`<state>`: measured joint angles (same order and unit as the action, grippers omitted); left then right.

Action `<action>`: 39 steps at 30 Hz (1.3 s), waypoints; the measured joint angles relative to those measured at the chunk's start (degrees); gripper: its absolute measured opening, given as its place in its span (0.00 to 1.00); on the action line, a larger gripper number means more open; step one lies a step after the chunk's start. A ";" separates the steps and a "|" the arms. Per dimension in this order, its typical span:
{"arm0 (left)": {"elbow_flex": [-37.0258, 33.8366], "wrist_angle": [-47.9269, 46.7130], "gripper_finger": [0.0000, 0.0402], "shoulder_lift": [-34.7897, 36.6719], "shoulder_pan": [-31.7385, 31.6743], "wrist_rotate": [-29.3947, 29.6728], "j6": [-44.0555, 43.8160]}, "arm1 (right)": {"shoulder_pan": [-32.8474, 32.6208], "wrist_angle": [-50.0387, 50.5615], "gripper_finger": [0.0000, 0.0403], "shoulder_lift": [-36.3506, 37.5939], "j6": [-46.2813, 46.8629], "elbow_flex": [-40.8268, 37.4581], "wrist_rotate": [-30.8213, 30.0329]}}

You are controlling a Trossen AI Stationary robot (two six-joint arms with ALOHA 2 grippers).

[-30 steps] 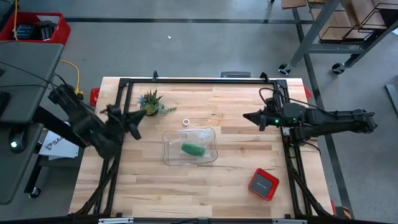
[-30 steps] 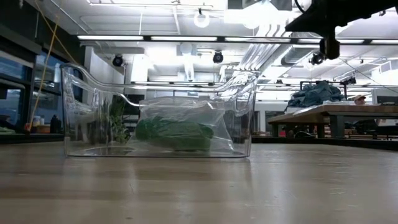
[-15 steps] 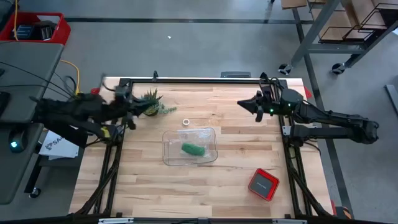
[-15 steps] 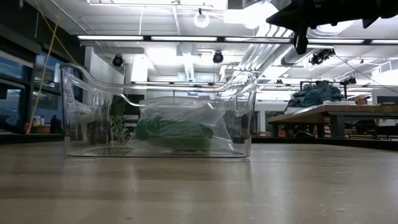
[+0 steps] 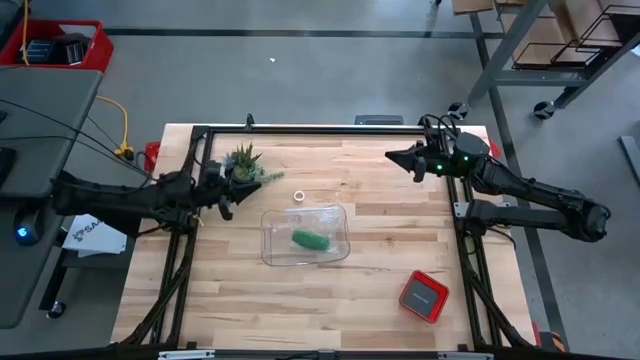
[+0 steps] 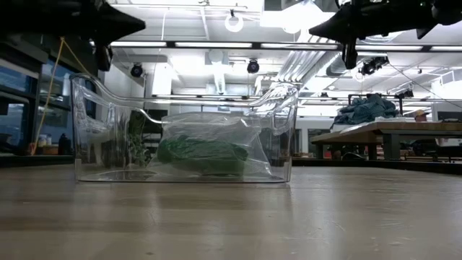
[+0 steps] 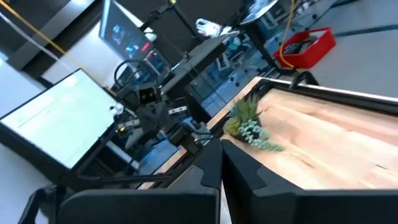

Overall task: Roll bandage
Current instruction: Return to Home Position

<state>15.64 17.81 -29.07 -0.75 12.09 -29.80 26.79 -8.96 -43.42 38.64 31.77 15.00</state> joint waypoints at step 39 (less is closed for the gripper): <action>-14.95 -6.52 0.00 16.71 1.49 -3.97 -7.50 | -11.55 -0.95 0.00 20.58 -10.32 -10.08 -5.19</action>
<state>0.69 11.30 -12.36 0.73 8.12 -37.30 15.24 -9.91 -22.84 28.32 21.69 9.81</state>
